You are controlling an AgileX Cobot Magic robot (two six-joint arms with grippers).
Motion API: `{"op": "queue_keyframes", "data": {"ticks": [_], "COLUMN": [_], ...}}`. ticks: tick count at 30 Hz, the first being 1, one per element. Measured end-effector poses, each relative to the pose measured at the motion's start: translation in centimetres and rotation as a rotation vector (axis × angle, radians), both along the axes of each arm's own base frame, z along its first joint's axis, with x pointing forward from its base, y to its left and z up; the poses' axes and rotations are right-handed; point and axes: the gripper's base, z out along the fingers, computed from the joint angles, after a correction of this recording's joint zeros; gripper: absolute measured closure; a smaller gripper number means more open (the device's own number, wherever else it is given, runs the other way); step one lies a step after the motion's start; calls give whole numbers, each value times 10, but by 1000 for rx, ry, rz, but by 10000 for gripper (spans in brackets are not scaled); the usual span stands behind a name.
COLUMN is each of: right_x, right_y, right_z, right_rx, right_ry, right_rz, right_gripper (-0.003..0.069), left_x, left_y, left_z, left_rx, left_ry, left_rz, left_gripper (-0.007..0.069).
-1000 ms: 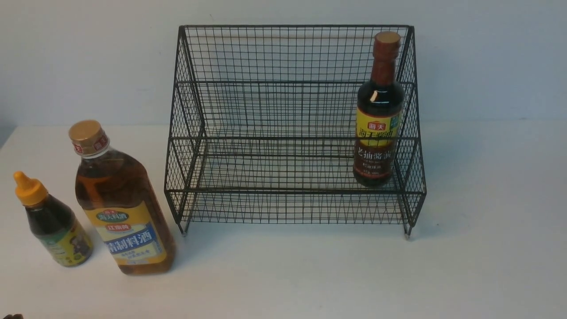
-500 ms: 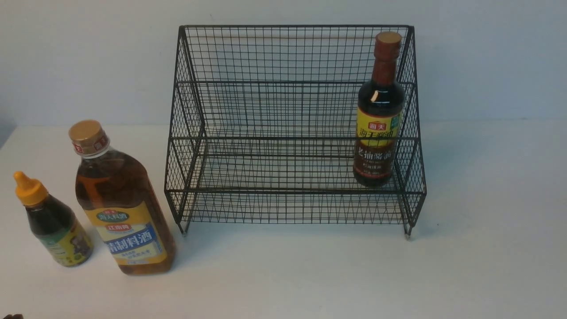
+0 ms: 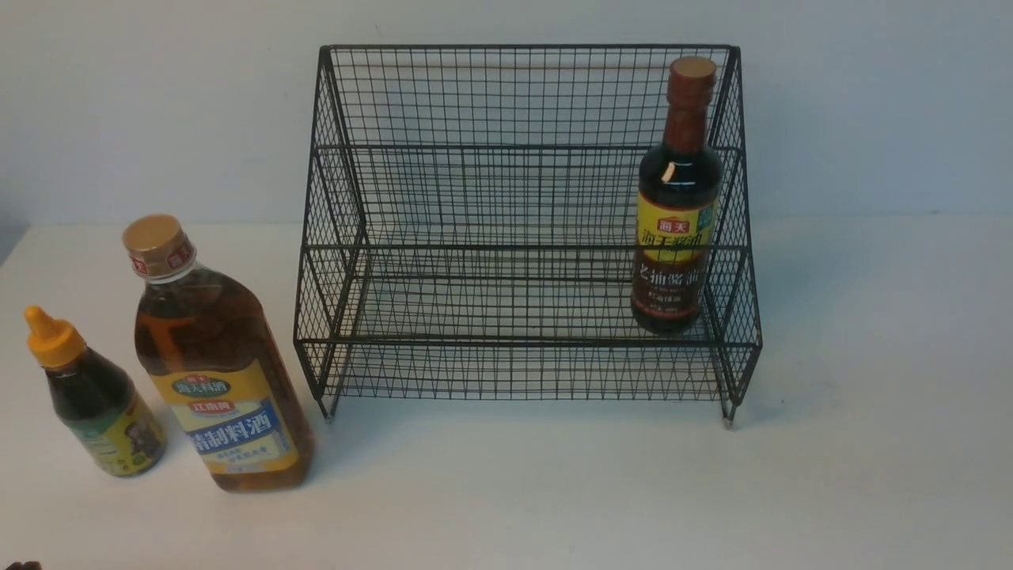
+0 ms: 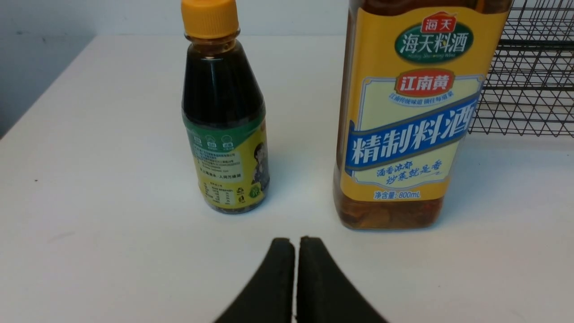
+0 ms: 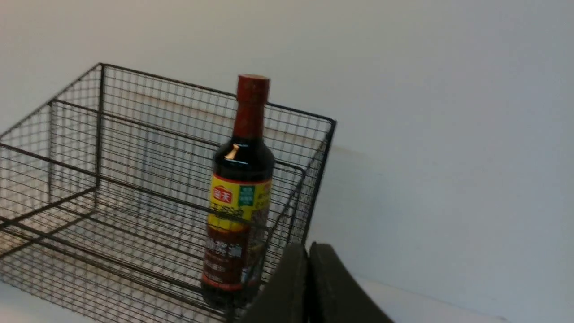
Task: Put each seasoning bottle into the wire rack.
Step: Use the left arm to grab the condiment bottle closest to it
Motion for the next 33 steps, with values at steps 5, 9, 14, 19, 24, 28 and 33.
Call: {"op": "queue_keyframes", "data": {"ticks": [5, 9, 14, 19, 24, 28, 33], "right_x": [-4, -6, -8, -8, -9, -10, -10], "right_y": [-12, -16, -18, -18, -19, -19, -19], "right_z": [-39, -56, -62, -68, -75, -76, -76], "right_rx": [88, 109, 101, 95, 111, 113, 113], "right_ry": [57, 84, 113, 186, 270, 274, 274], "right_rz": [-183, -250, -276, -287, -298, -299, -299], "right_gripper": [674, 674, 674, 674, 674, 674, 674], "left_x": [0, 0, 0, 0, 0, 0, 0], "left_y": [0, 0, 0, 0, 0, 0, 0], "left_z": [0, 0, 0, 0, 0, 0, 0], "left_rx": [0, 0, 0, 0, 0, 0, 0], "left_ry": [0, 0, 0, 0, 0, 0, 0], "left_rz": [0, 0, 0, 0, 0, 0, 0], "left_gripper": [629, 629, 629, 629, 629, 629, 629]}}
